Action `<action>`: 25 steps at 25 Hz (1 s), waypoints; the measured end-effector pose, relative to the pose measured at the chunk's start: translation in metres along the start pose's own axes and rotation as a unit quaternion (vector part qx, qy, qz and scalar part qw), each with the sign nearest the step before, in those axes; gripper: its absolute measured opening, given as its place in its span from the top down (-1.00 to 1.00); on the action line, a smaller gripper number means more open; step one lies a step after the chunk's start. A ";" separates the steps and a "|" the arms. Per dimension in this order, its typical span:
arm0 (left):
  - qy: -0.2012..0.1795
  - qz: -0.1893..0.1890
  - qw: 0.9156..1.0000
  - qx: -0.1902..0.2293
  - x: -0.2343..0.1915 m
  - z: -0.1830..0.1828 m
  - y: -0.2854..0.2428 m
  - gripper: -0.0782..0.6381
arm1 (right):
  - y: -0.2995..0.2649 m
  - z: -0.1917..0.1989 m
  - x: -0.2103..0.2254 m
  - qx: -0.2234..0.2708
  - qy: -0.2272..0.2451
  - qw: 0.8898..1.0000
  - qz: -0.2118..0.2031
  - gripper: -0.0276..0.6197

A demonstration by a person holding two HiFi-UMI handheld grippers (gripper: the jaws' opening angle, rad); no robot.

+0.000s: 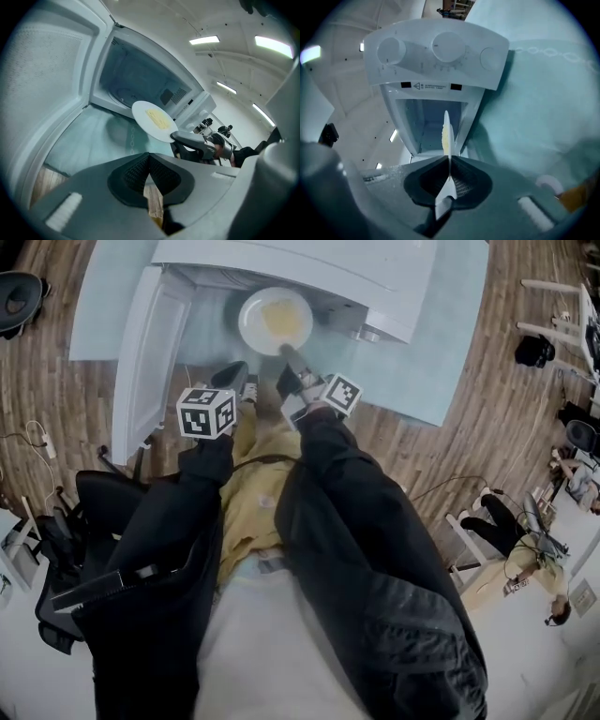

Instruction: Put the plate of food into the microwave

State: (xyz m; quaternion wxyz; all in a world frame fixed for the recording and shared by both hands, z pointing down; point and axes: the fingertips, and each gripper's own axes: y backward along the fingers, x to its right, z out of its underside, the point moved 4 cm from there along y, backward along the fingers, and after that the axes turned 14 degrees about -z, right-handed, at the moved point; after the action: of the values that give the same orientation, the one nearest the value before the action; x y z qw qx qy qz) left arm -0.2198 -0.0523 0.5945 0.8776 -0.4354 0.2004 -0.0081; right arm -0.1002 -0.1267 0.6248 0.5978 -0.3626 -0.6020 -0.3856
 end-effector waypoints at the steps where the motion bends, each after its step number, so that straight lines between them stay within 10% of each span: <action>1: 0.002 0.000 1.000 0.001 -0.003 -0.002 0.000 0.80 | -0.010 -0.003 0.001 0.004 -0.002 1.000 -0.001 0.89; 25: 0.035 -0.007 0.999 -0.005 -0.035 -0.010 -0.009 0.80 | -0.116 -0.051 0.024 0.085 -0.006 0.996 0.016 0.87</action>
State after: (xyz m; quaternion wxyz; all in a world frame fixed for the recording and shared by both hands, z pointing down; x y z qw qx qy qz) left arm -0.2542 -0.0584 0.6079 0.8676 -0.4408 0.2283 -0.0284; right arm -0.1819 -0.2242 0.6442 0.6292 -0.3224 -0.6300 -0.3214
